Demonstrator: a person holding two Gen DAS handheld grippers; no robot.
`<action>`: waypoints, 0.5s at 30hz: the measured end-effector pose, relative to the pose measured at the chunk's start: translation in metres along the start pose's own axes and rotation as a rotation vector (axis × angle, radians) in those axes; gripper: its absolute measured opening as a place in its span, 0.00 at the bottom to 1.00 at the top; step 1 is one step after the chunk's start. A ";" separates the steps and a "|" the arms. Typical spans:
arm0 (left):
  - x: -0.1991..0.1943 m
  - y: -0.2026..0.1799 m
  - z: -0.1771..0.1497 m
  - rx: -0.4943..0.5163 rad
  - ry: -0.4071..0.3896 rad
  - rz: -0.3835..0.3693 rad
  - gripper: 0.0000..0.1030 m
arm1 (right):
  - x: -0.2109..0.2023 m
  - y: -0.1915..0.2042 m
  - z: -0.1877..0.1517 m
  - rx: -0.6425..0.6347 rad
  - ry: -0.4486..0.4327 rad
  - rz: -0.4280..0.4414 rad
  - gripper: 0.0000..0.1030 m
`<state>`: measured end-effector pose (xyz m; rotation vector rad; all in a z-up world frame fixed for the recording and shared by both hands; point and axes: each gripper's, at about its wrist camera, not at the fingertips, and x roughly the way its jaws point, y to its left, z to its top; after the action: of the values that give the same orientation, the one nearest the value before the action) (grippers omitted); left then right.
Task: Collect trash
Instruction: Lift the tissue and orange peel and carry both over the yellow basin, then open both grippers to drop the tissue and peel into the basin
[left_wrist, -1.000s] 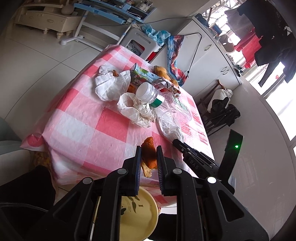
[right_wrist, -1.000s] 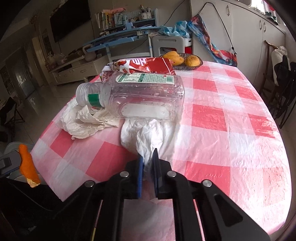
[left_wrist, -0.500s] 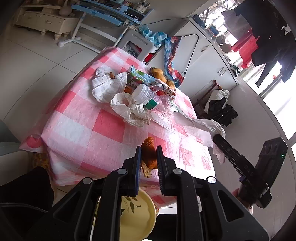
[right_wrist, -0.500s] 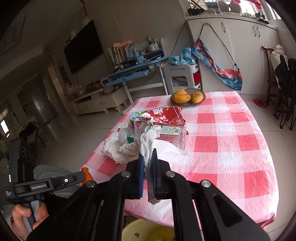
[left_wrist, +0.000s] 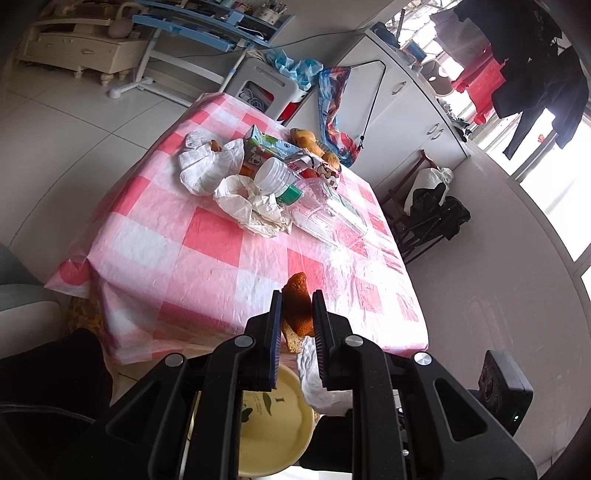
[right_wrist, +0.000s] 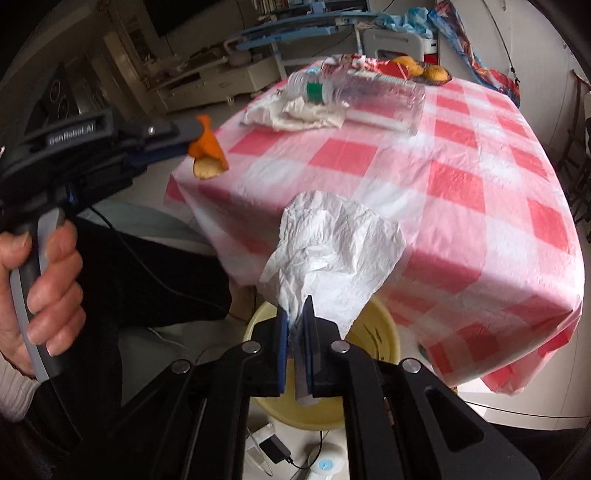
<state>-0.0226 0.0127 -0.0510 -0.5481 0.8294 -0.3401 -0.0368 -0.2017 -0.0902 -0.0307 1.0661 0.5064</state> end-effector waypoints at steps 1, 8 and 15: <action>-0.001 0.000 -0.002 0.003 0.003 0.002 0.15 | 0.003 0.001 -0.002 -0.001 0.022 0.009 0.08; -0.003 -0.001 -0.017 0.015 0.046 0.031 0.15 | 0.028 0.004 -0.013 -0.017 0.134 0.007 0.08; 0.008 -0.007 -0.041 0.046 0.139 0.067 0.15 | 0.024 -0.001 -0.012 0.014 0.087 -0.066 0.58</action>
<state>-0.0495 -0.0097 -0.0741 -0.4566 0.9699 -0.3373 -0.0372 -0.1972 -0.1163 -0.0760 1.1501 0.4408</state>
